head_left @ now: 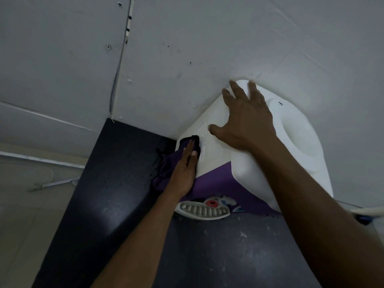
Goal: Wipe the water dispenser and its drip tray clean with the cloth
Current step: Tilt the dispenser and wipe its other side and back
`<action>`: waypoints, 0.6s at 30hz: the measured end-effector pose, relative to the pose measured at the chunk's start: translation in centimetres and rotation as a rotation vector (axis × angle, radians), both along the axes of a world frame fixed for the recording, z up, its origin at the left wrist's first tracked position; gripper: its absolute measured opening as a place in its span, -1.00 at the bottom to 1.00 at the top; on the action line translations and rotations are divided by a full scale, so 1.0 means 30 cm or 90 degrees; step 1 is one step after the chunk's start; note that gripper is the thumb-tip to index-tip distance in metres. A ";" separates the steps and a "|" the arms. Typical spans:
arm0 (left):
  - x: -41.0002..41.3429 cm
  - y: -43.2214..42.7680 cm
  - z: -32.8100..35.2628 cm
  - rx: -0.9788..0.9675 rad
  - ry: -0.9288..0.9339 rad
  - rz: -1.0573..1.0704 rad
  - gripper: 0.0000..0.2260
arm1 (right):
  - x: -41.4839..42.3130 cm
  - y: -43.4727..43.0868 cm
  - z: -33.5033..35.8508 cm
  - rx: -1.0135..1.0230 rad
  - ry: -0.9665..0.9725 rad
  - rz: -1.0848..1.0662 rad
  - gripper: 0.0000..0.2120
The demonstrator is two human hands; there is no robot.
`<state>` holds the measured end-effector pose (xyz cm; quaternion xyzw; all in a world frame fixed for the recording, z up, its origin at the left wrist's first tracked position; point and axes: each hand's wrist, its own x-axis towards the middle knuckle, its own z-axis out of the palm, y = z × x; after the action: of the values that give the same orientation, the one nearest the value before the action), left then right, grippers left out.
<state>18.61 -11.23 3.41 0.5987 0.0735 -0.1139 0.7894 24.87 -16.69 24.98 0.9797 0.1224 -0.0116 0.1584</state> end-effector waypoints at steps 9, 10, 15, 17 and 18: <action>0.061 0.018 0.021 0.006 0.020 -0.010 -0.51 | 0.005 0.001 0.003 -0.015 0.004 -0.004 -0.14; 0.062 0.021 0.026 0.001 0.023 -0.010 -0.51 | 0.006 0.000 0.004 -0.014 0.005 -0.004 -0.16; 0.065 0.044 0.049 0.006 0.015 -0.016 -0.52 | 0.006 -0.001 -0.001 -0.002 -0.001 -0.004 -0.24; 0.045 0.043 0.053 0.006 -0.008 -0.008 -0.53 | 0.009 -0.001 -0.002 -0.006 -0.005 -0.005 -0.24; 0.027 0.043 0.053 0.002 -0.019 -0.004 -0.54 | 0.011 0.000 -0.004 -0.005 -0.005 -0.005 -0.24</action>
<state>19.42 -9.94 4.99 0.6019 0.0598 -0.1071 0.7891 25.20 -16.69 24.87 0.9796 0.1175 -0.0087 0.1628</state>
